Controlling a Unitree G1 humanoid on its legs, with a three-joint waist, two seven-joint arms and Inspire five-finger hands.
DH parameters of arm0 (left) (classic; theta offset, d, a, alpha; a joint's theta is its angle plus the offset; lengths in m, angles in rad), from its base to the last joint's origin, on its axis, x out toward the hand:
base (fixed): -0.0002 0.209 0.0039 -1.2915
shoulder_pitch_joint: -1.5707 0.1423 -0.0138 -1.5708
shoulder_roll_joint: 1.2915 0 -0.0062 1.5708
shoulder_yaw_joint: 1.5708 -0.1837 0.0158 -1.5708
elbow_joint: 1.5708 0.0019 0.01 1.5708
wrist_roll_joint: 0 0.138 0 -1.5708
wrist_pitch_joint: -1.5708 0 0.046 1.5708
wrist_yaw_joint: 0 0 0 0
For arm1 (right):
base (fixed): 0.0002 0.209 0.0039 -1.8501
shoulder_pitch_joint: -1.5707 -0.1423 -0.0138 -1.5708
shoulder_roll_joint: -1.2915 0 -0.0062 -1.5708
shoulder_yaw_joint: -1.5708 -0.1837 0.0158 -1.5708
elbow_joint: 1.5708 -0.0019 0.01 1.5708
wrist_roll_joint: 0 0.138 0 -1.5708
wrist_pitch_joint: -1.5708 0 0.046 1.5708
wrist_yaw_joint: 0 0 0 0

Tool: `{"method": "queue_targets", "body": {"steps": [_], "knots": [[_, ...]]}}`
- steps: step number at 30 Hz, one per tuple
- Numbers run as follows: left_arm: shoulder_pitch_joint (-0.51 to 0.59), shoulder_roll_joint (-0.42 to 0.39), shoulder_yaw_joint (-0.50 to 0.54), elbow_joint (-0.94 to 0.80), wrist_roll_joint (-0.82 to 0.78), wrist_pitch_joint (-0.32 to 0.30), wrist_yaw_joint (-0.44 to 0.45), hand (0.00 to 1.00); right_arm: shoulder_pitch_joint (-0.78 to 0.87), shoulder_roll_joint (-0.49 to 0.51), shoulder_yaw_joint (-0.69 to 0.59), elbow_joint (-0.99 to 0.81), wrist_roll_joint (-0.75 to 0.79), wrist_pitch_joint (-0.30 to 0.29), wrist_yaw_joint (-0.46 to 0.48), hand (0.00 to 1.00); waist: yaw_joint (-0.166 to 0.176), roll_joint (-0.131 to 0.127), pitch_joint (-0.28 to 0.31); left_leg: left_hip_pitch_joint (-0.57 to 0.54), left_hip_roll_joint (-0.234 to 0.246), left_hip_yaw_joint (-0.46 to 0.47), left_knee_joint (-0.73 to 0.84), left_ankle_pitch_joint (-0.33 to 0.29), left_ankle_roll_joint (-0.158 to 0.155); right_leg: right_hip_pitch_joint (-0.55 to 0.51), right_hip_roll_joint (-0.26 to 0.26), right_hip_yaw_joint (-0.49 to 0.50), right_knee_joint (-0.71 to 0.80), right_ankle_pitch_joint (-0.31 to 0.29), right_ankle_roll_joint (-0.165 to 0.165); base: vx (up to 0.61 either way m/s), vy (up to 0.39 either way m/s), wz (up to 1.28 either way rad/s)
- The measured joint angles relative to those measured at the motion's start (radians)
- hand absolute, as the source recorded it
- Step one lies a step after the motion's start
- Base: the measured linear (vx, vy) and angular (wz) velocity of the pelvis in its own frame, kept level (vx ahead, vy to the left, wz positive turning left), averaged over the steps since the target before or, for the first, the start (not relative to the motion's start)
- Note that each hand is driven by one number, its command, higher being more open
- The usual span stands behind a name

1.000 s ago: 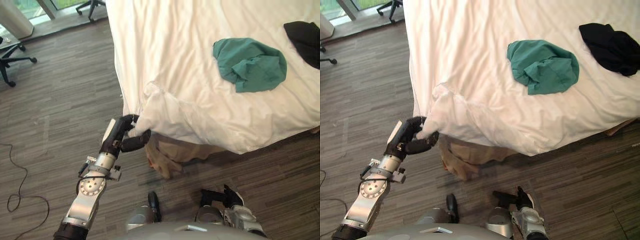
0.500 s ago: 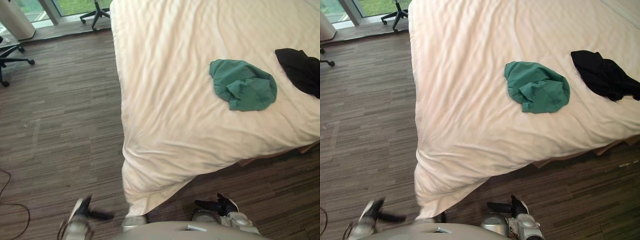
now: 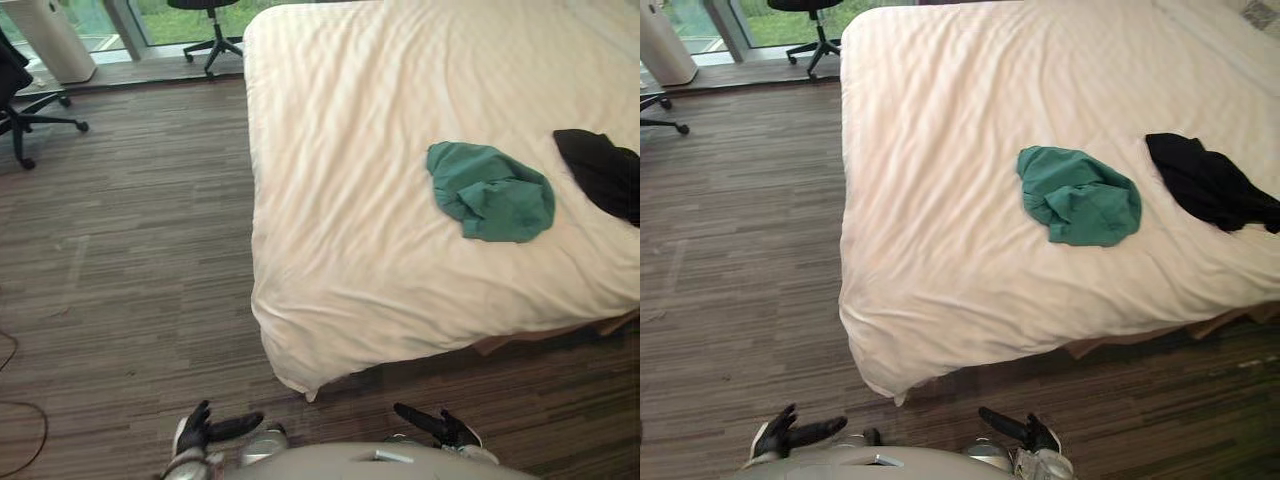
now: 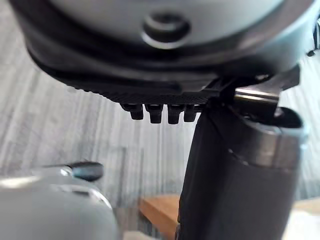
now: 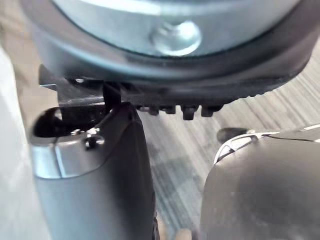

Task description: Tidy up the quilt and then pick up the clothes from the bed and put them into the laundry hamper

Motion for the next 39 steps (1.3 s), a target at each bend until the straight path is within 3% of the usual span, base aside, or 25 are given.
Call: {"method": "queue_targets", "body": {"steps": [2,3,8,14,16,18,19,21,24,27,28,31,33,34,35,36,37,38,39], "knots": [[-0.036,-0.002,-0.009,-0.001,-0.006,-0.002,0.011,1.00,0.001,0.007,-0.017,0.000,0.025,0.001,-0.015,1.00,-0.011,-0.002,-0.001,0.007,-0.001,0.013,-0.018,0.014,0.000,-0.001,0.002,0.013,-0.015,0.007,0.011,-0.10,-0.037,-0.23],[-0.049,-0.003,-0.017,0.000,-0.009,-0.002,0.030,1.00,-0.001,0.007,-0.032,0.000,0.035,0.001,-0.026,0.00,-0.025,0.000,-0.001,0.013,-0.005,0.017,-0.034,0.026,0.001,-0.004,0.002,0.015,-0.019,0.008,0.010,-0.11,-0.028,-0.16],[-0.072,-0.002,-0.038,0.026,-0.008,0.005,0.068,1.00,-0.006,0.000,-0.150,-0.003,0.107,0.001,-0.086,0.00,-0.030,0.015,-0.009,0.016,-0.006,0.036,-0.070,0.048,0.004,-0.023,0.012,0.041,-0.050,0.041,-0.003,-0.10,0.003,-0.17],[-0.047,0.003,-0.056,0.041,0.003,0.008,0.075,1.00,-0.071,-0.098,-0.345,-0.196,0.159,0.047,-0.148,0.00,-0.052,0.002,-0.005,0.012,-0.035,0.052,-0.108,0.079,0.022,-0.060,-0.005,0.061,-0.051,0.058,-0.009,-0.12,0.026,-0.13],[-0.031,0.003,-0.055,0.043,0.001,0.007,0.075,1.00,-0.064,-0.213,-0.321,-0.483,0.207,0.046,-0.186,0.00,-0.070,0.015,-0.015,-0.004,-0.048,0.060,-0.109,0.073,0.022,-0.091,-0.017,0.073,-0.050,0.058,-0.010,-0.10,0.055,-0.10],[-0.010,0.003,-0.056,0.067,0.001,0.007,0.076,1.00,-0.067,-0.253,-0.310,-0.737,0.215,0.011,-0.209,0.00,-0.083,0.024,-0.021,-0.016,-0.050,0.062,-0.113,0.076,0.026,-0.105,-0.020,0.076,-0.047,0.058,-0.009,-0.04,0.025,-0.05],[-0.010,0.006,-0.056,0.073,0.000,0.007,0.076,1.00,-0.071,-0.247,-0.294,-0.886,0.216,-0.052,-0.236,0.00,-0.084,0.022,-0.023,-0.019,-0.047,0.061,-0.113,0.082,0.031,-0.105,-0.015,0.075,-0.048,0.065,-0.002,0.00,-0.004,-0.06],[-0.002,0.024,-0.060,0.081,0.005,0.006,0.074,1.00,-0.119,-0.227,-0.245,-0.991,0.082,-0.139,-0.275,0.00,-0.082,0.008,-0.029,-0.019,-0.044,0.056,-0.110,0.091,0.029,-0.101,-0.006,0.070,-0.047,0.073,-0.002,0.02,-0.017,0.03],[-0.008,0.052,-0.095,0.081,0.007,0.001,0.073,1.00,-0.219,-0.211,-0.077,-1.112,-0.021,-0.147,-0.304,0.00,-0.073,-0.016,-0.038,-0.023,-0.031,0.047,-0.110,0.095,0.026,-0.097,0.005,0.063,-0.049,0.079,-0.011,0.02,-0.043,0.09],[-0.036,0.059,-0.118,0.107,0.007,-0.015,0.076,1.00,-0.322,-0.213,0.270,-1.267,-0.065,-0.152,-0.250,0.00,-0.039,-0.028,-0.040,-0.024,-0.029,0.028,-0.109,0.097,0.026,-0.084,0.008,0.054,-0.056,0.080,-0.011,0.01,-0.016,0.17],[-0.039,0.059,-0.122,0.108,0.007,-0.017,0.076,1.00,-0.353,-0.212,0.346,-1.276,-0.065,-0.155,-0.237,0.00,-0.031,-0.028,-0.041,-0.026,-0.029,0.024,-0.109,0.097,0.026,-0.082,0.008,0.050,-0.057,0.080,-0.011,0.01,-0.014,0.20],[-0.058,0.060,-0.126,0.109,0.006,-0.024,0.077,1.00,-0.551,-0.125,0.747,-1.255,-0.089,-0.155,-0.145,0.00,0.031,-0.039,-0.044,-0.050,-0.028,-0.012,-0.109,0.105,0.025,-0.081,0.013,0.027,-0.061,0.082,-0.012,0.01,-0.017,0.34],[-0.076,0.065,-0.128,0.120,0.005,-0.021,0.086,1.00,-0.717,0.021,0.933,-1.107,-0.116,-0.148,-0.091,0.00,0.087,-0.052,-0.044,-0.059,-0.023,-0.045,-0.108,0.109,0.022,-0.067,0.019,-0.004,-0.064,0.082,-0.011,0.04,-0.037,0.45],[-0.078,0.067,-0.133,0.120,0.005,-0.018,0.094,1.00,-0.770,0.079,0.964,-1.034,-0.142,-0.141,-0.076,0.00,0.106,-0.058,-0.047,-0.060,-0.021,-0.055,-0.108,0.110,0.021,-0.063,0.022,-0.015,-0.065,0.082,-0.011,0.05,-0.050,0.48],[-0.083,0.072,-0.138,0.119,0.005,-0.017,0.105,1.00,-0.885,0.209,0.984,-0.846,-0.178,-0.124,-0.060,0.00,0.147,-0.071,-0.047,-0.063,-0.016,-0.078,-0.107,0.111,0.018,-0.050,0.029,-0.032,-0.067,0.082,-0.011,0.05,-0.063,0.78],[-0.112,0.084,-0.133,0.114,0.005,-0.011,0.108,1.00,-1.018,0.203,0.984,-0.676,-0.206,-0.122,-0.039,0.00,0.196,-0.092,-0.044,-0.080,-0.008,-0.122,-0.095,0.114,0.014,-0.037,0.032,-0.076,-0.071,0.083,-0.012,0.04,-0.068,1.03],[-0.107,0.088,-0.129,0.095,0.005,-0.015,0.112,1.00,-1.103,0.208,0.959,-0.566,-0.228,-0.115,-0.012,0.00,0.202,-0.106,-0.041,-0.091,-0.008,-0.150,-0.089,0.115,0.012,-0.028,0.031,-0.095,-0.074,0.083,-0.012,0.01,-0.051,1.42],[-0.079,0.089,-0.082,0.040,0.003,-0.019,0.118,1.00,-1.229,0.227,0.824,-0.417,-0.240,-0.050,0.027,0.00,0.201,-0.134,-0.033,-0.121,-0.008,-0.197,-0.079,0.122,0.001,-0.023,0.034,-0.122,-0.076,0.082,-0.011,-0.01,-0.020,1.19],[-0.056,0.083,-0.059,0.022,-0.005,-0.026,0.134,1.00,-1.241,0.228,0.656,-0.404,-0.103,-0.039,-0.003,0.00,0.210,-0.165,-0.022,-0.130,-0.014,-0.216,-0.077,0.124,0.000,-0.024,0.034,-0.118,-0.059,0.081,-0.009,-0.01,0.008,0.87]]}}
